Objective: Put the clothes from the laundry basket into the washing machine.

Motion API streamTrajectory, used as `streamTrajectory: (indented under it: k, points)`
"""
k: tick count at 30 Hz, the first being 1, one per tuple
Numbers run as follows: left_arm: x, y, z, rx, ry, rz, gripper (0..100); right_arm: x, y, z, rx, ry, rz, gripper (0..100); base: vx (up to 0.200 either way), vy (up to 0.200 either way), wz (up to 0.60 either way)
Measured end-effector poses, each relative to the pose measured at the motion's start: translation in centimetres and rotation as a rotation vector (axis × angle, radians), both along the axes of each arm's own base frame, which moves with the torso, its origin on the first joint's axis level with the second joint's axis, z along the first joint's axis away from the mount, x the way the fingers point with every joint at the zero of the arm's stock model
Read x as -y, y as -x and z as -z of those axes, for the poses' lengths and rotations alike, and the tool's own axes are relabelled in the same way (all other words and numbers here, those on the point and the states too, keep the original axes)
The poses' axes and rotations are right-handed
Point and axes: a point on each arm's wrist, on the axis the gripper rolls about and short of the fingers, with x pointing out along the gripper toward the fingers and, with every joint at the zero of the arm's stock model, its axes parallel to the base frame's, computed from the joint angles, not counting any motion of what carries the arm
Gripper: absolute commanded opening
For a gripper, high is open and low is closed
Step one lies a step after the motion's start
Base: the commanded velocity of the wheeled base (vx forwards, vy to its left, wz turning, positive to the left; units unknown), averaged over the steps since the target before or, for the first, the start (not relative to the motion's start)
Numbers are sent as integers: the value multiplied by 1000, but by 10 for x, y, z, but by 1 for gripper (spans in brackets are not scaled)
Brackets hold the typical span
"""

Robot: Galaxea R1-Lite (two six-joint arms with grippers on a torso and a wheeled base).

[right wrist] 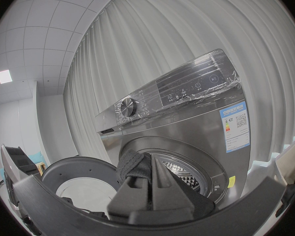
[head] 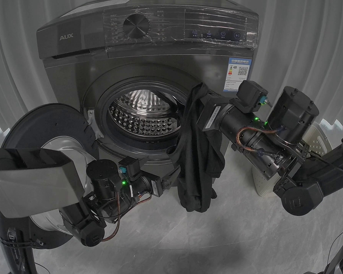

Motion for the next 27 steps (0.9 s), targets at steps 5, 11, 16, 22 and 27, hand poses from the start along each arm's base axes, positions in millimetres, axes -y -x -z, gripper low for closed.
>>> streamTrajectory:
  k: [5,11,16,22,27]
  points:
    - [5,1,2,-2,0,29,100,0,-1,1,-3,3,1,0,0,0,0]
    - [10,2,8,-15,-8,83,100,0,-1,1,-2,3,0,0,0,0,0]
    - [14,-5,18,-16,-23,83,100,-1,-1,1,-3,4,0,0,0,0,0]
    - [15,-23,29,12,-48,54,100,-2,2,1,-3,4,-9,0,0,0,0]
    - [12,-46,36,50,-49,9,0,-4,5,1,-4,2,-20,0,0,0,0]
